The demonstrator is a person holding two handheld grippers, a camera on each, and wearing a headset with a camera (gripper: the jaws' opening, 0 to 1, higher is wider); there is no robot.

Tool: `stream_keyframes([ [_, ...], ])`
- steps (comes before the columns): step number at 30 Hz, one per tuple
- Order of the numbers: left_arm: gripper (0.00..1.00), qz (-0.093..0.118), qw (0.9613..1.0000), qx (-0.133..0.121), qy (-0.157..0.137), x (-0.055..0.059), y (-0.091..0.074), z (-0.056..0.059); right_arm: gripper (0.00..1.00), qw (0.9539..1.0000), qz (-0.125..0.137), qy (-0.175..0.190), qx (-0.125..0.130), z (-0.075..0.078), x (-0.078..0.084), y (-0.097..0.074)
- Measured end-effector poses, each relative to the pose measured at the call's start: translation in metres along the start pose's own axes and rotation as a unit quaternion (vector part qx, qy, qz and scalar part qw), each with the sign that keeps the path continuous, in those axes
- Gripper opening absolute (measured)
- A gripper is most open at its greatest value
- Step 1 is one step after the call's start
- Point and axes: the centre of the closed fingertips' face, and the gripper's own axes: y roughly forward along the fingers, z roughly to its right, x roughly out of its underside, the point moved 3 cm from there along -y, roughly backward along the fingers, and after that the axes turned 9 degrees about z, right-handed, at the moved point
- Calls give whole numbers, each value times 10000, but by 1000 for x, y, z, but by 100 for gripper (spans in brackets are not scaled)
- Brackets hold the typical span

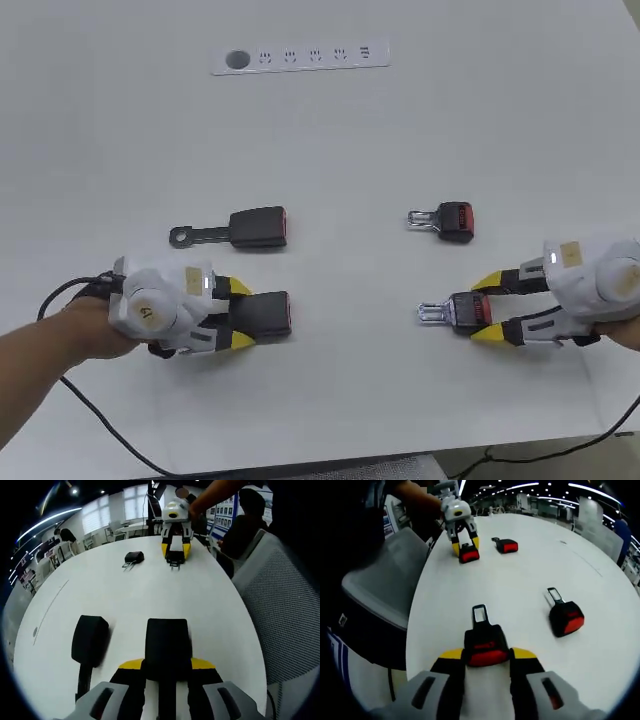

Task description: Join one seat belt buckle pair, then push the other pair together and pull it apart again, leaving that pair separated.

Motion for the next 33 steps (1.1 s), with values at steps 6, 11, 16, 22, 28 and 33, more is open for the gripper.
stream_keyframes([
  [6, 34, -4, 10000, 24, 6, 0, 0, 0, 34, 10000, 58, -1, -28, 0, -3, 3],
  [11, 34, -34, 10000, 41, 25, -1, 0, 0, 34, 9999, 99, -52, -50, 1, -9, 10],
  [16, 34, -20, 10000, 53, 5, 0, -1, 0, 34, 9997, 196, -90, -128, 0, -14, 20],
  [22, 34, -37, 10000, 61, 6, 0, -1, 0, 34, 9993, 288, -161, -194, 0, -29, 35],
  [28, 34, -30, 10000, 51, 4, -1, -1, 0, 34, 9987, 379, -171, -305, 1, -38, 47],
  [33, 33, -33, 10000, 52, 0, 0, -1, 0, 34, 9973, 565, -261, -392, 1, -51, 59],
])
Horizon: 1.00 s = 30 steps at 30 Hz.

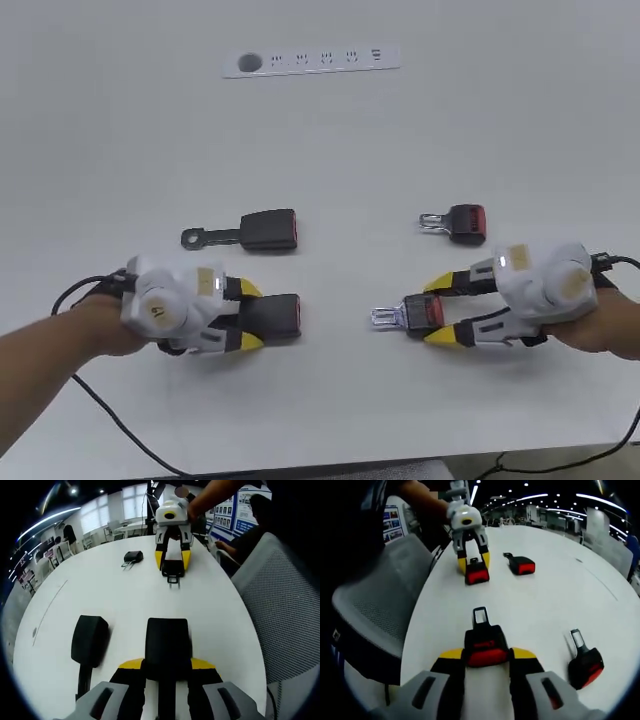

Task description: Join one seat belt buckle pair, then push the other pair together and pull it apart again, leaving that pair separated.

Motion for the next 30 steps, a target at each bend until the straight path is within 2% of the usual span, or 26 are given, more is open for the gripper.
stream_keyframes([
  [19, 33, -20, 10000, -7, -27, 0, 0, -1, 34, 9991, 344, 72, -242, 5, -32, 43],
  [30, 33, -45, 10000, -8, -29, 1, -1, -1, 34, 9991, 327, 12, -266, 7, -48, 66],
])
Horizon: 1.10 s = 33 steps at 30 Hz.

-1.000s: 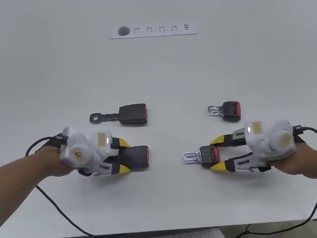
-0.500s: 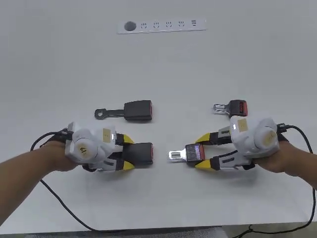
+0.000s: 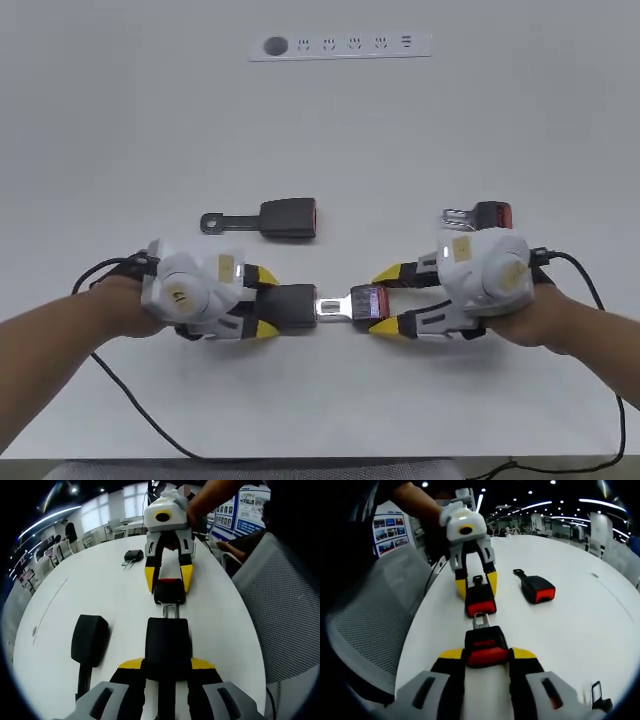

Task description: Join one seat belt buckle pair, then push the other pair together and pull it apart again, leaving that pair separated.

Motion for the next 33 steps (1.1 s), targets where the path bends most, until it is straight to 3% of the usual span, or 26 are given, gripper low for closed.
stream_keyframes([
  [3, 33, -18, 10000, 5, 9, 0, 0, 0, 34, 10000, -55, -78, -8, 2, 0, 1],
  [9, 33, -38, 10000, -16, -6, 0, 2, 0, 33, 9999, -41, 105, 68, 0, -3, 10],
  [11, 33, -36, 10000, -5, 5, -1, 2, 1, 33, 9999, -97, 15, 80, -1, -6, 17],
  [12, 33, -42, 10000, 1, 11, 1, 1, 1, 33, 9994, -218, -262, 62, 0, -4, 14],
  [13, 33, -30, 10000, -2, 14, 1, 1, 1, 33, 9999, -142, 27, 71, 1, -5, 14],
  [33, 33, -78, 9999, 32, 73, -1, 3, 0, 33, 9993, -65, 220, 288, -8, -10, 27],
])
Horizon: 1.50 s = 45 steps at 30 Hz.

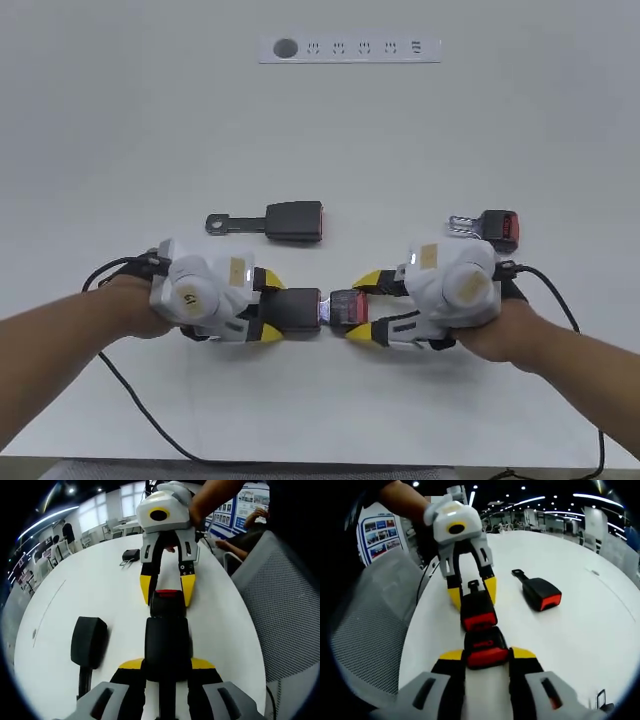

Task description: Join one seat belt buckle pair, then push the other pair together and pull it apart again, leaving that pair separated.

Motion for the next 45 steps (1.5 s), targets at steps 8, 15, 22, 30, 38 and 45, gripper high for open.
stream_keyframes([
  [8, 33, -41, 10000, 28, 19, 0, 0, -1, 33, 10000, -49, -26, 56, -1, -3, 3],
  [15, 33, -34, 10000, 23, 17, 0, 1, -2, 33, 10000, -55, -52, 55, -3, -1, 3],
  [22, 33, 0, 10000, 23, 21, 0, 1, -2, 33, 10000, -26, -84, 40, -5, -1, 4],
  [30, 33, 92, 9999, 36, 23, 1, -1, -1, 33, 9999, 83, -113, 13, -8, 0, 4],
  [38, 33, 296, 9995, 51, -5, 4, -5, 0, 33, 9998, 174, -115, -18, -10, 0, 5],
  [45, 33, 446, 9990, 78, -14, 5, -5, 0, 32, 9995, 293, -143, -27, -12, 1, 4],
])
